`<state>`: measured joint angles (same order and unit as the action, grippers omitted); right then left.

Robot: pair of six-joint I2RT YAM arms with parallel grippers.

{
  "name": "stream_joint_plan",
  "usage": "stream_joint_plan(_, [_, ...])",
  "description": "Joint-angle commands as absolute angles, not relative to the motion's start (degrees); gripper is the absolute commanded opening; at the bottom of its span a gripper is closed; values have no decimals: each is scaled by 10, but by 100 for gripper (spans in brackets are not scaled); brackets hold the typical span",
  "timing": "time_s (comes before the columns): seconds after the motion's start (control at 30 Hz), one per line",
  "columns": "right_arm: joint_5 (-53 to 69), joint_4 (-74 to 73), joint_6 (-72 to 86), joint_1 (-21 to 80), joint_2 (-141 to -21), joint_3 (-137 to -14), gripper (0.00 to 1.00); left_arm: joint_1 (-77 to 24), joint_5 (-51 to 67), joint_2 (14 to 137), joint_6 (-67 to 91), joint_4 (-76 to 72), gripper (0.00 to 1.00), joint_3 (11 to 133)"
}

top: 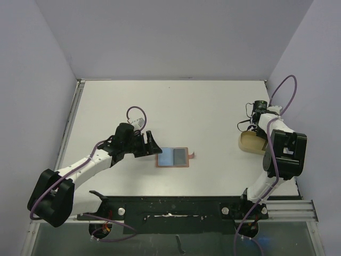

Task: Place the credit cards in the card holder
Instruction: Pick up the credit card from the storage box.

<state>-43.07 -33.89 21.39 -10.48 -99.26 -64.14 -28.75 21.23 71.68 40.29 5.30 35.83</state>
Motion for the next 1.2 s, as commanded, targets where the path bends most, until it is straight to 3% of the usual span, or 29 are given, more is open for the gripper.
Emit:
stream_joint_plan(0.0, [-456,-332,210,-110,-970,-646,33,-285,220,709,408,25,70,362])
stream_joint_plan(0.67, [-449,-323,205,-109,-955,-644,24,-285,221,712,413,19,69,362])
stream_joint_plan(1.17, [-393,-308,200,-98,-936,-637,3,-285,221,716,414,16,69,363])
